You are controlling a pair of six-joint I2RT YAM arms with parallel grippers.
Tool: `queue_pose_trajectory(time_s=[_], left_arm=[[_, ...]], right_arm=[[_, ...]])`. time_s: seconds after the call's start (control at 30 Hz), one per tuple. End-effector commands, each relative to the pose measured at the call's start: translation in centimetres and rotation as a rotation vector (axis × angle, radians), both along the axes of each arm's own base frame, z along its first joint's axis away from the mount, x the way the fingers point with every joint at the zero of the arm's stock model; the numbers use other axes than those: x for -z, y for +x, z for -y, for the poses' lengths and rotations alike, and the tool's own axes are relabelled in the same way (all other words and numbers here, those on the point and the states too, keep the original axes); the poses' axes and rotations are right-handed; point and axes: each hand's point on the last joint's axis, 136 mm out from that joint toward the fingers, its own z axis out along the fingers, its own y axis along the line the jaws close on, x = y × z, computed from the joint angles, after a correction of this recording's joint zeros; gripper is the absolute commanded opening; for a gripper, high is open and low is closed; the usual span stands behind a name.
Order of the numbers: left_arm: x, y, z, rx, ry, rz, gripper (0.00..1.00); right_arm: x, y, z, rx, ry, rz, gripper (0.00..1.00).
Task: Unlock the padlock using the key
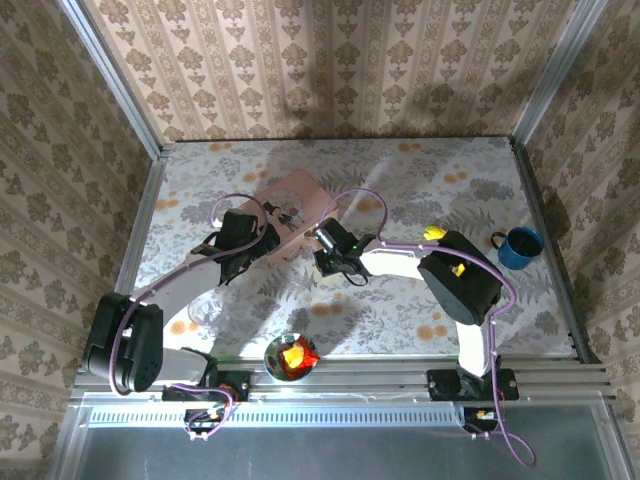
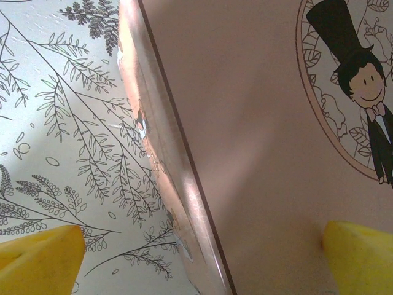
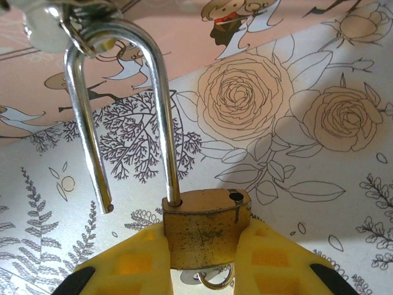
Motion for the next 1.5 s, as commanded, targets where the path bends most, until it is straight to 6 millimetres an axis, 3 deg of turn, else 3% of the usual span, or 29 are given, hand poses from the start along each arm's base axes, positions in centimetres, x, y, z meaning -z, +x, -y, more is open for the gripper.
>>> queue_pose_trajectory(time_s=[0.0, 0.33, 0.63, 0.97, 1.47], left_arm=[[1.6, -0.7, 0.0, 0.005, 0.024, -0.050, 1.00], [2.7, -1.5, 0.5, 0.020, 0.022, -0.069, 1.00], [3.5, -3.2, 2.6, 0.068, -0.009, -0.091, 1.00], [3.2, -3.8, 1.9, 0.038, -0.004, -0.082, 1.00], [3.3, -3.9, 2.0, 0.043, -0.017, -0.088, 1.00]], right_arm=[[-0.7, -0.9, -0.2, 0.044, 0.066, -0.048, 0.05], [-1.3, -1.6, -0.9, 0.164, 0.208, -0.126, 0.00], [-1.0, -1.6, -0.7, 0.233, 0.266, -0.143, 0.00], [-0.6, -1.3, -0.1, 0.311, 0.342, -0.163, 0.00], [-0.2, -0.2, -1.2, 0.342, 0.491, -0.210, 0.00]])
